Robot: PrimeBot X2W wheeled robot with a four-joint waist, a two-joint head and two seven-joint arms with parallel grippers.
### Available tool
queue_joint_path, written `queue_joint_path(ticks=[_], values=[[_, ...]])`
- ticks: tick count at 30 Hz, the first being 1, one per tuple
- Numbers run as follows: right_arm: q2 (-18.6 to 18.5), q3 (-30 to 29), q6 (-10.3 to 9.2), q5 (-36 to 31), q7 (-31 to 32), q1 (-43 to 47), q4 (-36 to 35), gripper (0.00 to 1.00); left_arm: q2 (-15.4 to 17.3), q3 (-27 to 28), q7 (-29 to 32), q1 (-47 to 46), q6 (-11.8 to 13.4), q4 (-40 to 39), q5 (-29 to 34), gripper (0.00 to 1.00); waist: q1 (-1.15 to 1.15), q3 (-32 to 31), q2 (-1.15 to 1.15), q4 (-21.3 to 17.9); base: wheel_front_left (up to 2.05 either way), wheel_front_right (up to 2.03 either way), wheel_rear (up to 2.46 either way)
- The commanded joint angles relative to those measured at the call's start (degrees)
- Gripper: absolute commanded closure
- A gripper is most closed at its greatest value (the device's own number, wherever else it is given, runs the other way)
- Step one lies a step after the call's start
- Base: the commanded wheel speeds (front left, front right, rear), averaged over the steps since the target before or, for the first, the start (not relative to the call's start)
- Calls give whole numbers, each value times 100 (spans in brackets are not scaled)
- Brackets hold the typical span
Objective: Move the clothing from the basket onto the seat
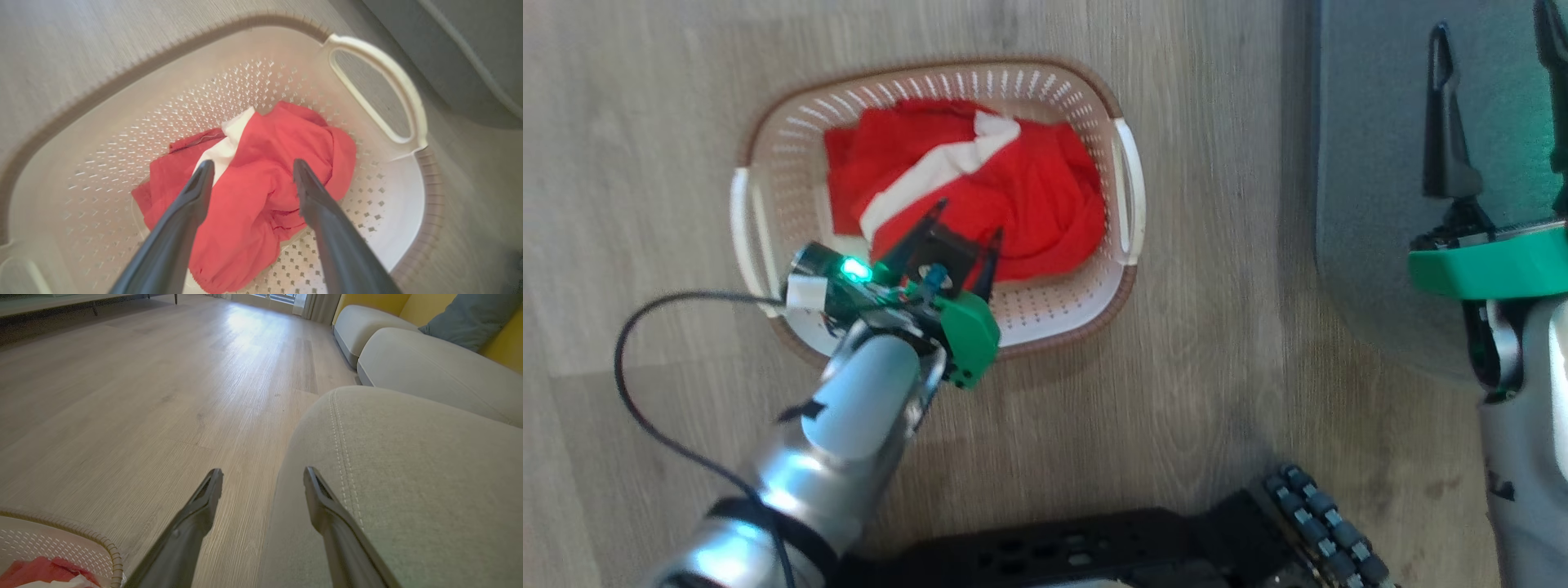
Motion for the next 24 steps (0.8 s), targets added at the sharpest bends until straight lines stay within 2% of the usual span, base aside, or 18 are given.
queue_joint_path(ticks=[1,5,11,15,24], values=[[-53,118,-1,33,-36,42,-226,0,59,34,-72,-16,10,62,-25,0,-2,335,0,-143,0,0,0],[-23,261,-1,48,-36,-32,-364,0,59,-228,-72,-482,-26,902,-192,0,-2,598,0,-239,0,0,0],[46,452,-1,71,-36,-179,-477,0,59,-479,-17,-1078,-62,1684,-595,0,-2,917,0,-396,0,0,0],[91,515,-1,94,-36,-242,-492,0,59,-652,249,-1415,-107,2012,-795,0,-2,1077,0,-491,0,0,0],[149,642,-1,127,-36,-388,-562,0,59,-1093,1030,-1954,47,2438,-862,0,-2,1398,0,-679,0,0,0]])
